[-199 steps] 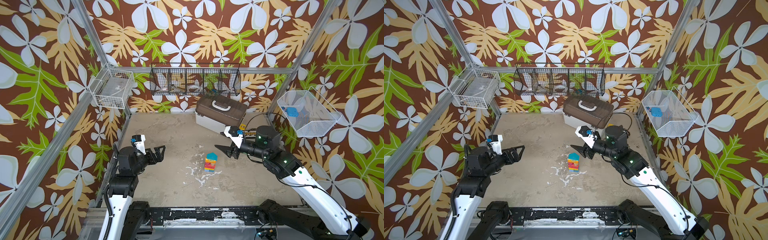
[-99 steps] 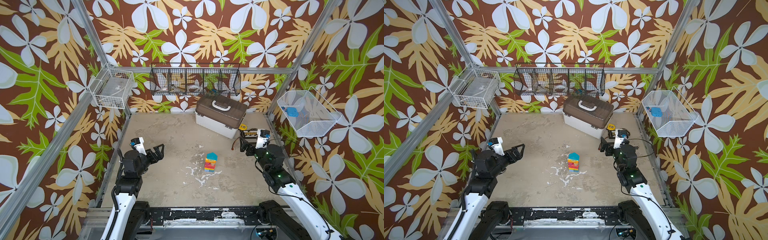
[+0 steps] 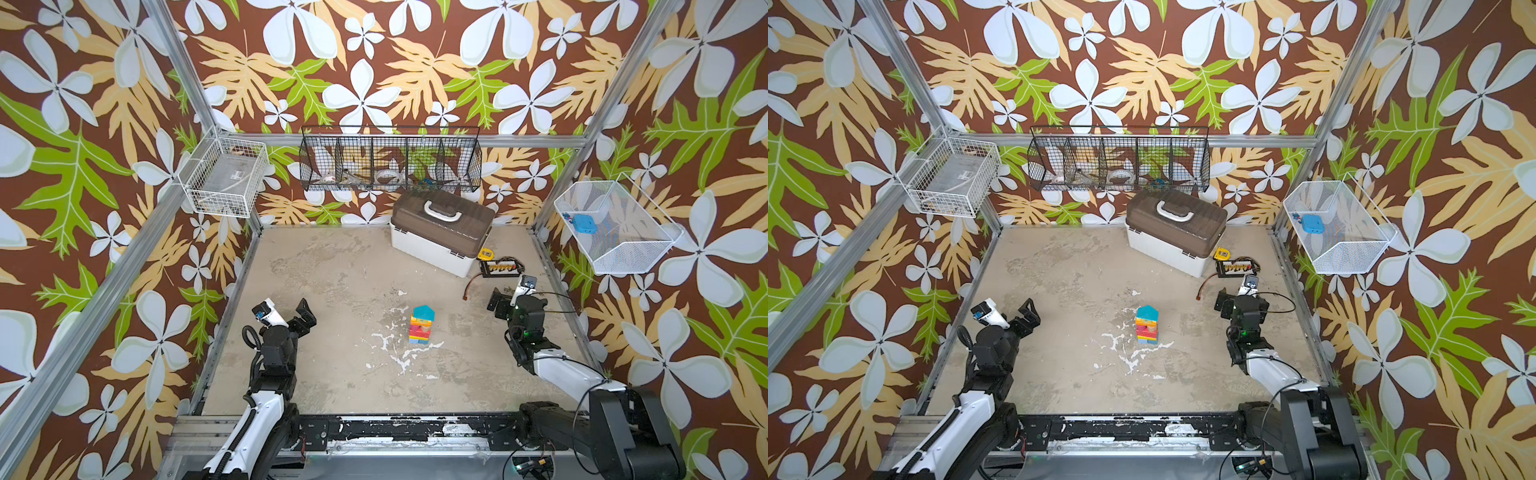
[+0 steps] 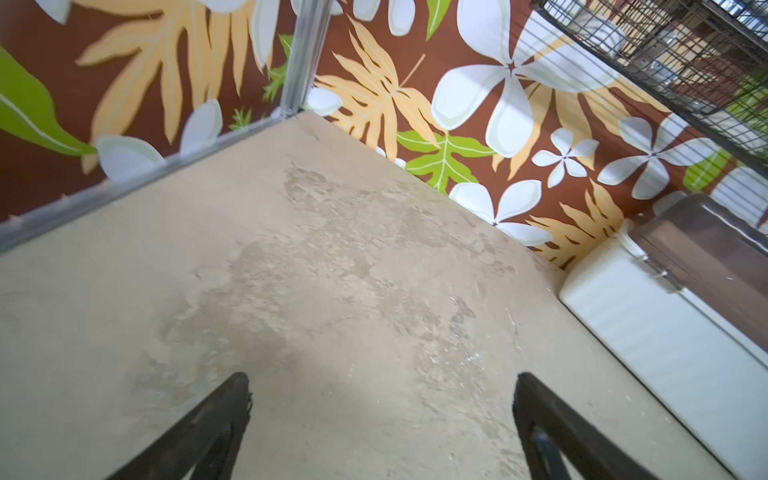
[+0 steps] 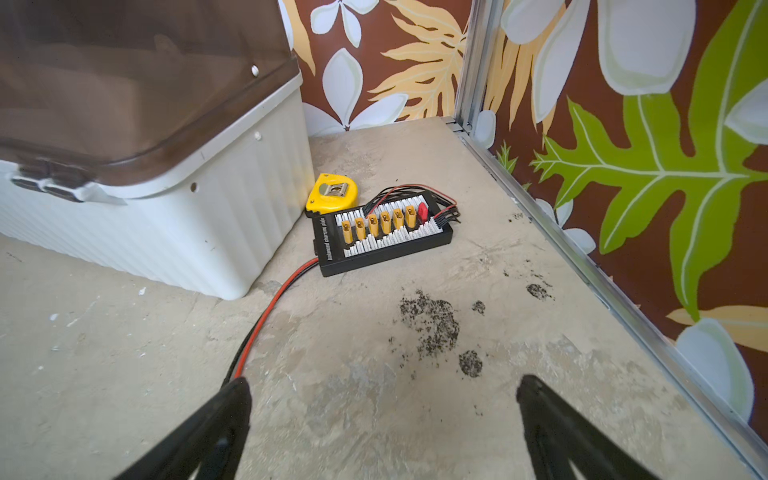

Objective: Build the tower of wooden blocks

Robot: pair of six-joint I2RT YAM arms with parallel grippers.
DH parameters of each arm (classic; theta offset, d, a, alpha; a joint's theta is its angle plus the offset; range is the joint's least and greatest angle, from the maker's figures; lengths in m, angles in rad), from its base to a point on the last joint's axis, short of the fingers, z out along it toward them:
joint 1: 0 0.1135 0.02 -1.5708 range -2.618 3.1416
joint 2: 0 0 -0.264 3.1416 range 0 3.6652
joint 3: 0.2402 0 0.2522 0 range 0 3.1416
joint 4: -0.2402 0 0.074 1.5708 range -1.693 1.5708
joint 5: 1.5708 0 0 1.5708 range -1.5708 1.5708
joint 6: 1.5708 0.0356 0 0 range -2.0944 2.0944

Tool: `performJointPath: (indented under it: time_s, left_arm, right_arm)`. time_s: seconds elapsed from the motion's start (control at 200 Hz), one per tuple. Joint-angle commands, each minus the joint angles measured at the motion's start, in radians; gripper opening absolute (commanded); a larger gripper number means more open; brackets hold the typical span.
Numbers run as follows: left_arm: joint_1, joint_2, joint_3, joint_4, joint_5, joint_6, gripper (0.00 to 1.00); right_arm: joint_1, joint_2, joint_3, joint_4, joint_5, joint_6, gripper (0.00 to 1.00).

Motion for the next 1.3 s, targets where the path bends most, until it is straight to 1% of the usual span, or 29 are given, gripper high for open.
performJointPath:
  time_s: [0.0,0.105,0.14,0.175,0.215,0.265,0.32,0.435,0.48,0.505,0.525,0.555,0.58,0.61,0.636,0.656,0.686,0.726,0.801,0.841,0.861,0.966,1.031,1.106,1.296]
  left_arm:
    - [-0.002,0.014,-0.004,0.164,-0.099,0.121,1.00]
    - [-0.002,0.112,-0.039,0.297,-0.134,0.176,1.00]
    - [-0.002,0.164,-0.048,0.349,-0.140,0.201,1.00]
    - [-0.002,0.219,-0.051,0.399,-0.151,0.223,1.00]
    - [-0.002,0.284,-0.051,0.453,-0.166,0.230,1.00]
    - [-0.002,0.358,-0.045,0.529,-0.170,0.228,1.00]
    - [-0.002,0.407,-0.017,0.539,-0.125,0.238,1.00]
    - [-0.002,0.501,0.009,0.614,-0.122,0.253,1.00]
    - [-0.002,0.569,-0.010,0.734,-0.137,0.248,1.00]
    - [-0.008,0.608,-0.012,0.794,-0.147,0.272,1.00]
    - [-0.020,0.607,0.002,0.758,-0.146,0.279,1.00]
    - [-0.032,0.595,0.045,0.640,-0.142,0.279,1.00]
    - [-0.034,0.609,0.059,0.640,-0.141,0.284,1.00]
    - [-0.034,0.637,0.057,0.691,-0.136,0.303,1.00]
    - [-0.037,0.644,0.056,0.693,-0.114,0.314,1.00]
    - [-0.037,0.642,0.058,0.682,-0.093,0.317,1.00]
    - [-0.038,0.643,0.060,0.681,-0.083,0.319,1.00]
    - [-0.038,0.652,0.059,0.695,-0.082,0.323,1.00]
    - [-0.037,0.671,0.079,0.676,-0.050,0.337,1.00]
    - [-0.037,0.676,0.069,0.704,-0.044,0.341,1.00]
    - [-0.037,0.676,0.061,0.709,-0.041,0.339,1.00]
    - [-0.037,0.716,0.022,0.827,-0.036,0.345,1.00]
    - [-0.038,0.704,0.025,0.794,-0.031,0.340,1.00]
    - [-0.038,0.711,0.024,0.817,-0.032,0.345,1.00]
    - [-0.038,0.708,0.022,0.812,-0.031,0.344,1.00]
  right_arm:
    - [-0.001,0.075,-0.002,0.163,0.043,-0.048,0.99]
    - [-0.001,0.177,0.006,0.235,0.051,-0.088,0.94]
    - [0.004,0.193,0.036,0.192,0.040,-0.101,0.92]
    - [0.013,0.210,0.046,0.203,0.026,-0.130,0.89]
    - [0.021,0.220,0.056,0.201,0.034,-0.144,0.88]
    - [0.026,0.218,0.054,0.211,0.037,-0.152,0.88]
    - [0.026,0.207,0.034,0.239,0.034,-0.158,0.90]
    - [0.023,0.193,0.014,0.264,0.008,-0.166,0.92]
    - [0.022,0.190,0.008,0.271,-0.006,-0.171,0.92]
    - [0.020,0.187,0.005,0.276,-0.017,-0.176,0.92]
    - [0.020,0.186,0.003,0.281,-0.024,-0.180,0.92]
    - [0.020,0.185,-0.001,0.291,-0.033,-0.186,0.92]
    - [0.021,0.183,-0.016,0.318,-0.049,-0.201,0.92]
    - [0.021,0.200,-0.072,0.460,-0.069,-0.224,0.92]
    - [0.019,0.221,-0.124,0.578,-0.053,-0.228,0.93]
    - [0.011,0.225,-0.150,0.622,-0.034,-0.211,0.95]
    - [-0.006,0.219,-0.160,0.604,-0.017,-0.171,0.98]
    - [-0.023,0.232,-0.156,0.611,-0.053,-0.167,0.97]
    - [-0.019,0.235,-0.151,0.603,-0.054,-0.174,0.97]
    - [-0.020,0.237,-0.150,0.608,-0.053,-0.175,0.98]
    - [-0.020,0.236,-0.149,0.604,-0.054,-0.175,1.00]
    - [-0.018,0.236,-0.149,0.604,-0.054,-0.175,1.00]
    - [-0.019,0.237,-0.149,0.605,-0.054,-0.175,1.00]
    - [-0.019,0.236,-0.149,0.604,-0.054,-0.175,1.00]
    - [-0.018,0.237,-0.148,0.603,-0.056,-0.175,1.00]
